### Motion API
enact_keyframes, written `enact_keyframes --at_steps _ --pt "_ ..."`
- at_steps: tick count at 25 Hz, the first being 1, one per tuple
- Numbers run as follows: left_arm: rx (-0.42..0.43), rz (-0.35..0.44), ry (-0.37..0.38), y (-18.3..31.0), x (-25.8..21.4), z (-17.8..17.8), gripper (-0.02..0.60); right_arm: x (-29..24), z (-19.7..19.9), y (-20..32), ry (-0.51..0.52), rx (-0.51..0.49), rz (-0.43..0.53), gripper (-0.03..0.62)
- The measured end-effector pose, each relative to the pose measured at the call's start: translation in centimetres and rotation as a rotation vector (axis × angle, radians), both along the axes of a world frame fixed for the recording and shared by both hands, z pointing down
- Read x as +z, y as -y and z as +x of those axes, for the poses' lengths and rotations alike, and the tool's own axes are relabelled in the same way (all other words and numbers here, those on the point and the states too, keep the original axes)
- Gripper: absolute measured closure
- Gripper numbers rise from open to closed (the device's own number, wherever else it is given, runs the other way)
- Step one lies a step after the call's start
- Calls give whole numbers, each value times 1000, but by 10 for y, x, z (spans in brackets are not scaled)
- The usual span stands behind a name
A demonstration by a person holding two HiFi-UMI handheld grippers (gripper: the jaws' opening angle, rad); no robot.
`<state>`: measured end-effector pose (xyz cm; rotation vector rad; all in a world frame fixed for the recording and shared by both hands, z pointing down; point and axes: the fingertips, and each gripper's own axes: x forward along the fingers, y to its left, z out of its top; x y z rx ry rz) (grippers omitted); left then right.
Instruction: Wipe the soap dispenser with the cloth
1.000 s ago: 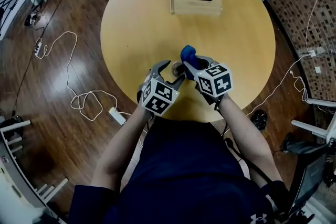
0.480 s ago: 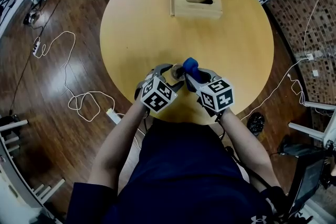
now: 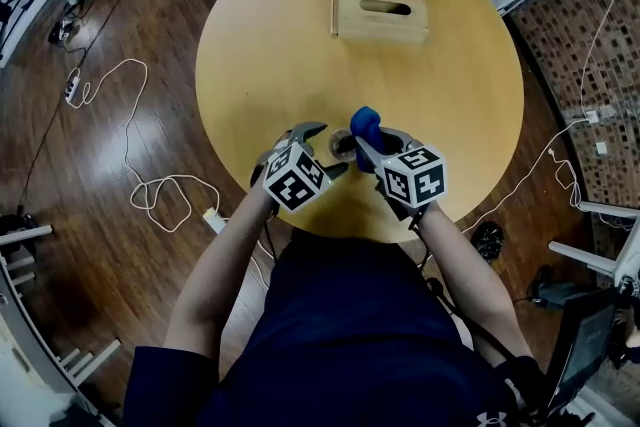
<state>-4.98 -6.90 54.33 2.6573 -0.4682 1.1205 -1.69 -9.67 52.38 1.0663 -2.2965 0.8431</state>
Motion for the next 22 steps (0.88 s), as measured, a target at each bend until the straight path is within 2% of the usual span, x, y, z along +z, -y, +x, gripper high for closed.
enact_keyframes --at_steps 2,3,5,6,10,15,17,18,20,22 --pt "-147 -13 -51 -3 -2 1 214 -1 4 -10 6 19 10 500" --pt "-188 -2 -60 -4 -3 4 215 -1 5 -15 5 25 18 500" --pt "-205 44 -34 -4 0 8 227 -1 6 -21 -1 24 29 500" --pt "-191 67 -10 -3 3 8 258 -1 5 -22 -6 18 30 500" --pt "-56 88 40 -4 7 4 279 1 0 -11 -30 -39 14 500" --pt "230 111 146 -3 13 -1 285 3 -8 12 -28 -81 -16 500" --pt "275 92 193 -3 16 -5 287 2 -10 14 -19 -75 -20 500" --pt "259 77 209 -3 18 -7 287 1 -10 12 -15 -67 -20 500" --pt "147 43 183 -3 17 -9 269 0 -8 7 -4 -47 -20 500" --pt "-35 -8 60 -4 6 -8 268 0 -5 -2 6 -32 -22 500"
